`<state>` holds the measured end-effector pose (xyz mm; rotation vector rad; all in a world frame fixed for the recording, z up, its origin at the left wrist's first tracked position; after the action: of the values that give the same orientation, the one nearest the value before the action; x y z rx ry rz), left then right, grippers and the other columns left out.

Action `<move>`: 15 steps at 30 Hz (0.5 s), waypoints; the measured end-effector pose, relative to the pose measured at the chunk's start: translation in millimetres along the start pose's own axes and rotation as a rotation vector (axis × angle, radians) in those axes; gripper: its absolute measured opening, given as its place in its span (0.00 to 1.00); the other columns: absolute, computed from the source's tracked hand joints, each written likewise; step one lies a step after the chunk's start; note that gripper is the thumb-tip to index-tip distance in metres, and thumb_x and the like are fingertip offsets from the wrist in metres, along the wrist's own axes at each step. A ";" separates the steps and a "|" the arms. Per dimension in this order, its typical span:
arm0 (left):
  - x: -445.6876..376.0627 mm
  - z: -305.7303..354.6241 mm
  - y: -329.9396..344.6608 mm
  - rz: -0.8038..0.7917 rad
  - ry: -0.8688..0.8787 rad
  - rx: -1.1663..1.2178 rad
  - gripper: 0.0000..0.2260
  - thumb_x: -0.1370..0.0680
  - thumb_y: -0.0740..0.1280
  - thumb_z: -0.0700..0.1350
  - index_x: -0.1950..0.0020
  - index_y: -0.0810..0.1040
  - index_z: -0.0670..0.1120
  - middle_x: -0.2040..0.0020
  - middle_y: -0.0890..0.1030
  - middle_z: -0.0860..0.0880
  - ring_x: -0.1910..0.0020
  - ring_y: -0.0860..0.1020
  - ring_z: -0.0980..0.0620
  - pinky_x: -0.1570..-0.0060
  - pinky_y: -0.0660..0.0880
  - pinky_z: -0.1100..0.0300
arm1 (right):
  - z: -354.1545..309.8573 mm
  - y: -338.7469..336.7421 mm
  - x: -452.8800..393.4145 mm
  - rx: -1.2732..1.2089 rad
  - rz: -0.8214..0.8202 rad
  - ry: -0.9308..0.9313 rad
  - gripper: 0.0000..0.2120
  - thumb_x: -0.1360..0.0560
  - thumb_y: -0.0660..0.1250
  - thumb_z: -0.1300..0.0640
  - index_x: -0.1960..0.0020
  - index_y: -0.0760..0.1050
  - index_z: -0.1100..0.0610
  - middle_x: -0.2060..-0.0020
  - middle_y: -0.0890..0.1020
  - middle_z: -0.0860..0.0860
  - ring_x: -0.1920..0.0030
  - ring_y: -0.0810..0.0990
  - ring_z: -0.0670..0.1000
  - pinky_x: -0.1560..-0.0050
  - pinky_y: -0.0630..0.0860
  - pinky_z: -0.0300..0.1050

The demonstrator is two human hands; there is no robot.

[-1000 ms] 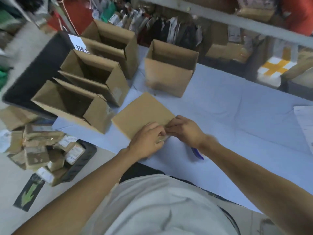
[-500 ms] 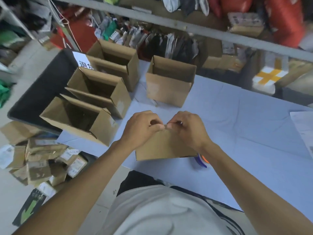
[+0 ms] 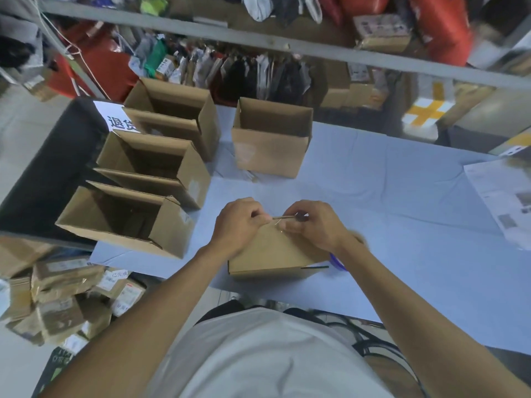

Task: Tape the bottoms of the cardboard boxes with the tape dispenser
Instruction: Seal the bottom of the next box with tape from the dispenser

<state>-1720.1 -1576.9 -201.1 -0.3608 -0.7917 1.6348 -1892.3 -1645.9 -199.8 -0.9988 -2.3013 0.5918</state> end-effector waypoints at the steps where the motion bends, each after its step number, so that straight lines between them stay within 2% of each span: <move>1: 0.8 0.6 0.4 -0.012 0.004 0.008 0.13 0.28 0.71 0.51 0.71 0.73 0.60 0.65 0.76 0.57 0.60 0.75 0.56 0.56 0.73 0.54 | 1.1 -0.2 1.1 0.027 -0.023 0.018 0.09 0.31 0.75 0.43 0.56 0.82 0.47 0.58 0.82 0.42 0.55 0.77 0.42 0.55 0.72 0.37; 3: 1.0 0.3 -0.6 -0.081 -0.010 0.021 0.07 0.31 0.70 0.58 0.67 0.77 0.60 0.62 0.79 0.57 0.55 0.76 0.55 0.53 0.74 0.52 | 1.9 0.3 2.2 -0.002 -0.015 0.048 0.10 0.32 0.77 0.42 0.59 0.82 0.46 0.60 0.82 0.43 0.57 0.78 0.41 0.58 0.71 0.35; 4: 0.0 0.1 -0.5 -0.118 -0.013 0.028 0.07 0.33 0.70 0.60 0.66 0.79 0.58 0.61 0.80 0.57 0.55 0.77 0.55 0.52 0.74 0.52 | 2.0 0.7 2.7 -0.039 0.006 0.057 0.09 0.33 0.77 0.43 0.61 0.81 0.46 0.61 0.82 0.43 0.58 0.78 0.41 0.60 0.71 0.33; 6: -2.5 -1.1 0.4 -0.144 -0.022 0.045 0.06 0.32 0.73 0.56 0.65 0.80 0.56 0.61 0.80 0.57 0.56 0.77 0.56 0.53 0.75 0.51 | 1.9 2.9 3.5 -0.090 0.021 0.073 0.08 0.32 0.78 0.45 0.63 0.81 0.46 0.62 0.83 0.43 0.59 0.79 0.40 0.61 0.72 0.32; 8: -3.5 -1.2 1.5 -0.102 -0.033 0.029 0.09 0.30 0.74 0.52 0.68 0.77 0.58 0.62 0.79 0.59 0.57 0.77 0.58 0.56 0.73 0.54 | 1.8 3.9 4.4 -0.131 0.007 0.078 0.06 0.30 0.77 0.48 0.62 0.82 0.46 0.62 0.83 0.43 0.60 0.79 0.40 0.61 0.72 0.32; 11: -3.7 -2.7 4.2 -0.052 -0.052 -0.014 0.11 0.29 0.73 0.51 0.70 0.76 0.57 0.62 0.78 0.59 0.58 0.75 0.60 0.60 0.68 0.58 | 0.7 2.7 5.7 -0.219 0.016 0.083 0.06 0.26 0.74 0.53 0.62 0.82 0.47 0.63 0.83 0.41 0.61 0.79 0.37 0.61 0.71 0.27; 15: -2.7 -2.9 5.6 -0.006 -0.048 -0.042 0.12 0.26 0.70 0.52 0.69 0.74 0.57 0.63 0.77 0.60 0.60 0.74 0.62 0.64 0.64 0.61 | 0.6 3.1 4.5 -0.263 0.034 0.098 0.07 0.25 0.73 0.56 0.62 0.83 0.50 0.64 0.83 0.41 0.62 0.79 0.37 0.61 0.71 0.28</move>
<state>-1721.9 -1578.9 -207.4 -0.3496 -0.8636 1.6286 -1893.7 -1640.6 -200.6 -1.1627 -2.3180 0.2502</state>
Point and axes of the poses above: each hand's wrist, its own x-axis away from the middle knuckle, its own y-axis out of the palm, z = x × y, the point moved 4 cm from there along -x, towards the middle knuckle
